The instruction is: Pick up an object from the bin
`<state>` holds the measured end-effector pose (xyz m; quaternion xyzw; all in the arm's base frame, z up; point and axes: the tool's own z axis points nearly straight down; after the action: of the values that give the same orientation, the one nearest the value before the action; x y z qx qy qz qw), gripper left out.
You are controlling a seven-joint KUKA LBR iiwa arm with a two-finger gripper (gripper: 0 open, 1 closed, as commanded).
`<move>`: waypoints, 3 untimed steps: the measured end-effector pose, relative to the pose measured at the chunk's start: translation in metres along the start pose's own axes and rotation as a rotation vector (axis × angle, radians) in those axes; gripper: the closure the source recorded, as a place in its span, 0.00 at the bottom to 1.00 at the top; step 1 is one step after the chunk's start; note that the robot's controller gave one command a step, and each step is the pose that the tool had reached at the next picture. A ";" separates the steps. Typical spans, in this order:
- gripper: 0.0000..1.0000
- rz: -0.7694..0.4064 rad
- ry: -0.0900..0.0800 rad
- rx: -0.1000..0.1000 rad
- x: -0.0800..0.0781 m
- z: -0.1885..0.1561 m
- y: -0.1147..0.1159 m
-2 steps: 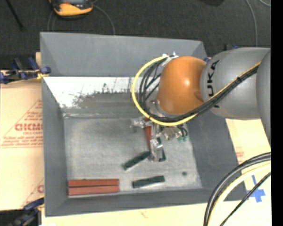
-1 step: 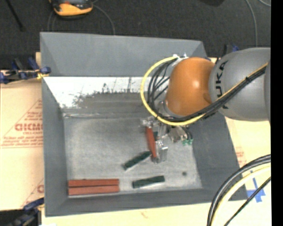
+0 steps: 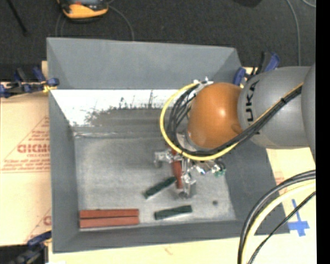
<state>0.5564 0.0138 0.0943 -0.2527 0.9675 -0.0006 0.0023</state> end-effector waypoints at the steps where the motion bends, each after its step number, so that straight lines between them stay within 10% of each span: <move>1: 1.00 0.238 -0.003 -0.001 0.019 0.022 -0.003; 3: 1.00 0.237 -0.003 -0.001 0.020 0.020 -0.003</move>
Offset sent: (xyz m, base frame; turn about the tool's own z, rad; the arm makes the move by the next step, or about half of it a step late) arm 0.0000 0.0000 0.0000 0.0000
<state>0.5407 0.0019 0.0745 -0.1364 0.9906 0.0006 0.0035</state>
